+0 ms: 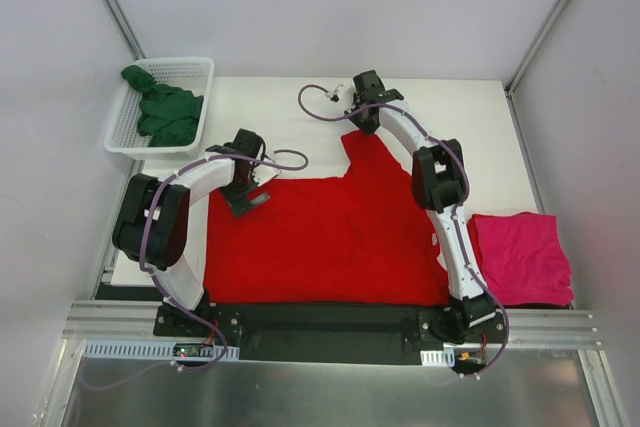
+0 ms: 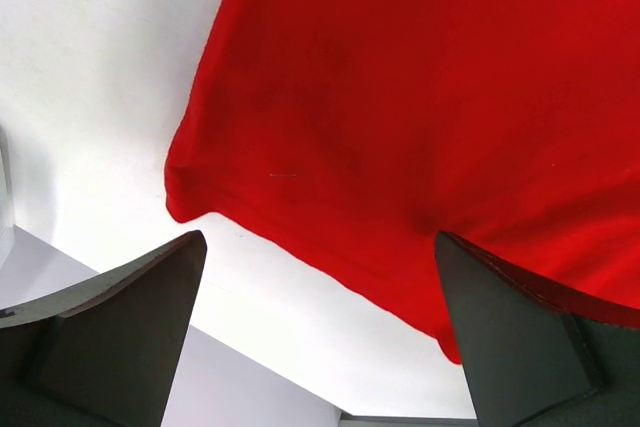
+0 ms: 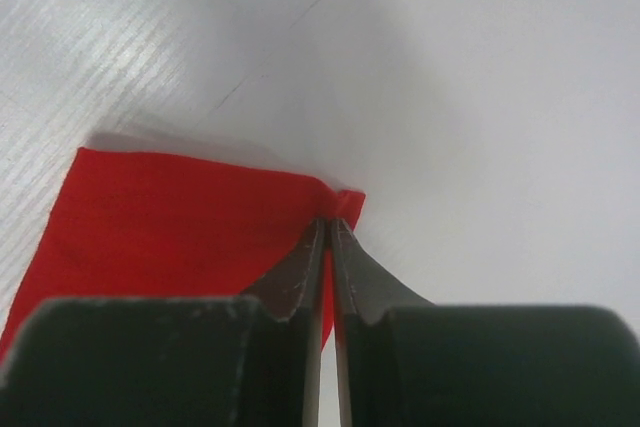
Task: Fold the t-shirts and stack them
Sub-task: Grap the side of the flattened tshirt furthest away from the robot with both arms
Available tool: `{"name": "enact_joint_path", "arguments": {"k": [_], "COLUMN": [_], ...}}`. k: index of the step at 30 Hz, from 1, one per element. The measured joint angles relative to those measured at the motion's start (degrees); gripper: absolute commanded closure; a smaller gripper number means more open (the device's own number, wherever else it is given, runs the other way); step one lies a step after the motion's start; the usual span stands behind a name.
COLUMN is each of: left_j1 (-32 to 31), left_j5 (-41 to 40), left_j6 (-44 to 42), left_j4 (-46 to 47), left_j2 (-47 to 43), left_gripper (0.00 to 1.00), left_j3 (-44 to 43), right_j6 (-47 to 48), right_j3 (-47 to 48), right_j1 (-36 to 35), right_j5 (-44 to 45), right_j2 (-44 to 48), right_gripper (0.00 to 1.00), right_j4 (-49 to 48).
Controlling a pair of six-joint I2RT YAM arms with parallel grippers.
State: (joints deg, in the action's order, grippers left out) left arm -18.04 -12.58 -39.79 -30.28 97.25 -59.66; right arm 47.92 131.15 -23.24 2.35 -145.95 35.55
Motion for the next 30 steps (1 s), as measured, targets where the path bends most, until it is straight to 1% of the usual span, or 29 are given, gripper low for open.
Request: {"name": "enact_joint_path", "arguments": {"k": [12,30], "left_j1": [-0.79,-1.53], "left_j5": [0.04,0.11], "left_j6": [0.0,0.02], "left_j4": [-0.17,-0.17], "left_j2": [1.16,1.81], "left_gripper": [0.01,0.01], "left_j3": [-1.05,-1.38], "right_j6": [1.27,3.15], "right_j3": [0.0,-0.13], "right_j1": [0.48,3.39], "right_j5": [2.71,7.61], "right_j2": [0.0,0.02], "right_gripper": [0.94,0.93], "right_j4": [0.61,1.57]}}
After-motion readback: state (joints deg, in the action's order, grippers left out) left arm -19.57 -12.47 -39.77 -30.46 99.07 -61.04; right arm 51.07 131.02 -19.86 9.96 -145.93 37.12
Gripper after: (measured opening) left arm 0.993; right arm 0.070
